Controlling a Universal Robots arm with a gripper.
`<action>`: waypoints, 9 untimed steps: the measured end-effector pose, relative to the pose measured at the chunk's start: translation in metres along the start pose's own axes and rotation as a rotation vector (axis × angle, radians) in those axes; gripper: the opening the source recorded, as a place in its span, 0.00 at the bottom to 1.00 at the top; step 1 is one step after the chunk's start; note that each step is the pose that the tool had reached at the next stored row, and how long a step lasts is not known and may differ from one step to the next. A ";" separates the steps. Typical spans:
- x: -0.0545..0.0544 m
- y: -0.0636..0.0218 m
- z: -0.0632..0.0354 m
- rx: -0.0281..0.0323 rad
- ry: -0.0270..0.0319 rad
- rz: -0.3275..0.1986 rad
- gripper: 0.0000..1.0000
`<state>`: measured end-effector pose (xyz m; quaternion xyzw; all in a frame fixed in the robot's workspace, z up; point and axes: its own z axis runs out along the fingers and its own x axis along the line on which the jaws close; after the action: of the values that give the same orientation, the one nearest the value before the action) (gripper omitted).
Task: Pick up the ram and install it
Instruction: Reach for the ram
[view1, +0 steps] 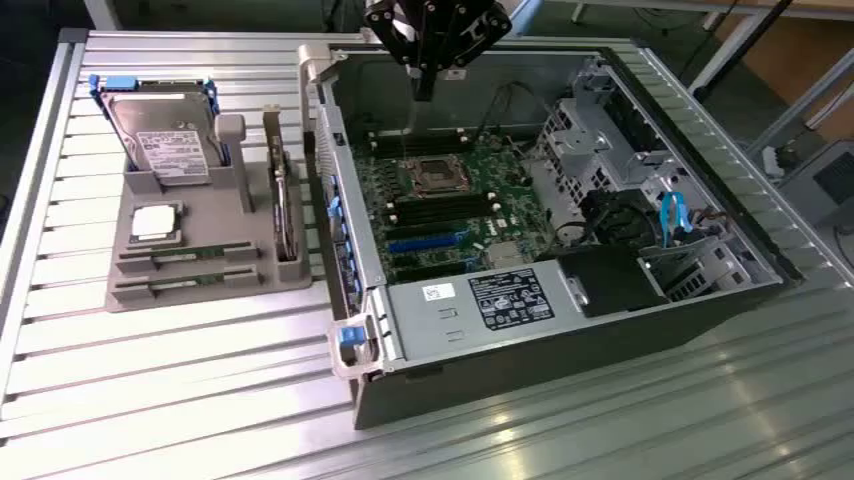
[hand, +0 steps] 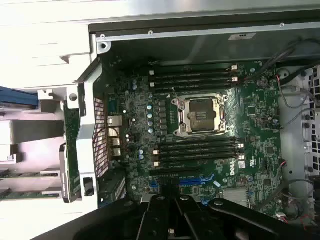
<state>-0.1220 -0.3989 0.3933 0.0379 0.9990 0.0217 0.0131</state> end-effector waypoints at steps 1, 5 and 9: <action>0.000 0.0000 -0.0001 0.0002 0.0001 0.000 0.10; 0.001 -0.0001 -0.0001 0.0001 0.0000 0.000 0.10; 0.004 -0.0003 -0.0001 0.0001 0.0000 0.000 0.10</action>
<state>-0.1256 -0.3989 0.3934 0.0379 0.9990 0.0217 0.0131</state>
